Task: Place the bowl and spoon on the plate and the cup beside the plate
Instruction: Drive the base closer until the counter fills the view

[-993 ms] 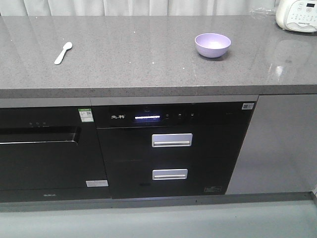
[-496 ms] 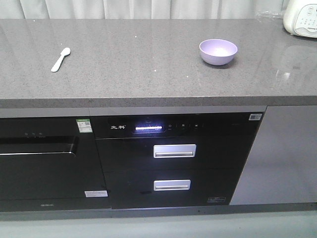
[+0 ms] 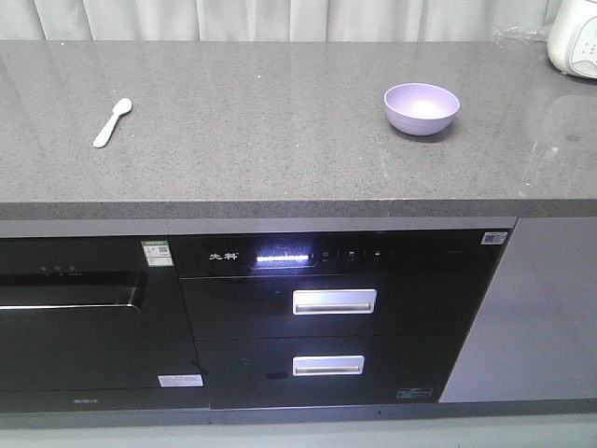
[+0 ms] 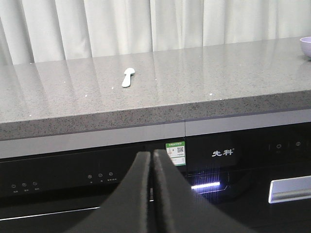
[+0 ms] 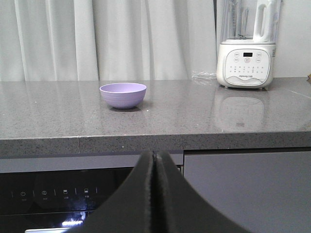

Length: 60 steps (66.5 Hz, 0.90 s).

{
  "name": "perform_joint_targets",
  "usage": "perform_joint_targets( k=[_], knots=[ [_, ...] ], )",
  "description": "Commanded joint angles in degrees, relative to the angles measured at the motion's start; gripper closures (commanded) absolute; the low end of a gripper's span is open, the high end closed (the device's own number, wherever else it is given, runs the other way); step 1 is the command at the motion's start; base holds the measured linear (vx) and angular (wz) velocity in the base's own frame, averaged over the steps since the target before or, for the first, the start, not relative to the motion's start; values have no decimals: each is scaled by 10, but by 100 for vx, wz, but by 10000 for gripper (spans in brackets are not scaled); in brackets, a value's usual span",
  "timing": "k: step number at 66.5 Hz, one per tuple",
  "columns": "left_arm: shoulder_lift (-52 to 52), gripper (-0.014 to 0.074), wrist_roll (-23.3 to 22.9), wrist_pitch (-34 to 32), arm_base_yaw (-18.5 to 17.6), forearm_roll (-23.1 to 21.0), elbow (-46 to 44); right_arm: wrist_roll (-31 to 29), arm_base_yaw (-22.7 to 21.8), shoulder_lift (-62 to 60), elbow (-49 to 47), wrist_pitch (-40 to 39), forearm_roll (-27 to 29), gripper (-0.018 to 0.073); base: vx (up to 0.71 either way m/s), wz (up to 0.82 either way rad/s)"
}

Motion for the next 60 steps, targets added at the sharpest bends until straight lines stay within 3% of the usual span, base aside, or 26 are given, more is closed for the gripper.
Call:
perform_joint_targets(
  k=[1,60],
  knots=[
    [4,603,-4,-43,-1,-1,-4,-4,-1,-4,2,-45,-3,566,8,1],
    [4,603,-4,-43,-1,-1,-4,-4,-1,-4,2,-45,-3,566,7,-1]
  ],
)
